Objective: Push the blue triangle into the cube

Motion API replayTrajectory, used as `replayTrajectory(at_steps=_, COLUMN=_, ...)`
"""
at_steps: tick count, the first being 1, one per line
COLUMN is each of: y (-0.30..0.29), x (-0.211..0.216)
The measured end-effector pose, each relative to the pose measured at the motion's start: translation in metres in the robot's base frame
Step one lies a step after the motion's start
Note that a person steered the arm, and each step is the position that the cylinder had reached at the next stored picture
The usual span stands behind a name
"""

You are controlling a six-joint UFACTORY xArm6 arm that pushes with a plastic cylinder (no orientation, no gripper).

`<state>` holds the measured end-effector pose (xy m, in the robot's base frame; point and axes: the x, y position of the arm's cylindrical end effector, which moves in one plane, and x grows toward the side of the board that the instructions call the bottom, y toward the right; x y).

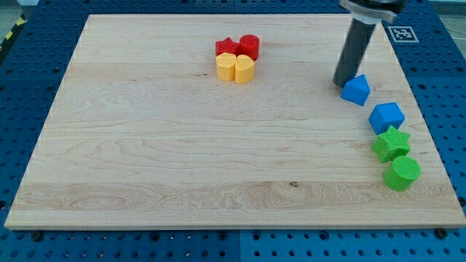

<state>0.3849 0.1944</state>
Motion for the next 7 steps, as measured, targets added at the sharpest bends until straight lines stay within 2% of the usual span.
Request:
replayTrajectory(at_steps=1, y=0.002, x=0.001)
replayTrajectory(at_steps=2, y=-0.041, x=0.0)
replayTrajectory(at_steps=3, y=-0.06, x=0.01)
replayTrajectory(at_steps=7, y=0.005, x=0.011)
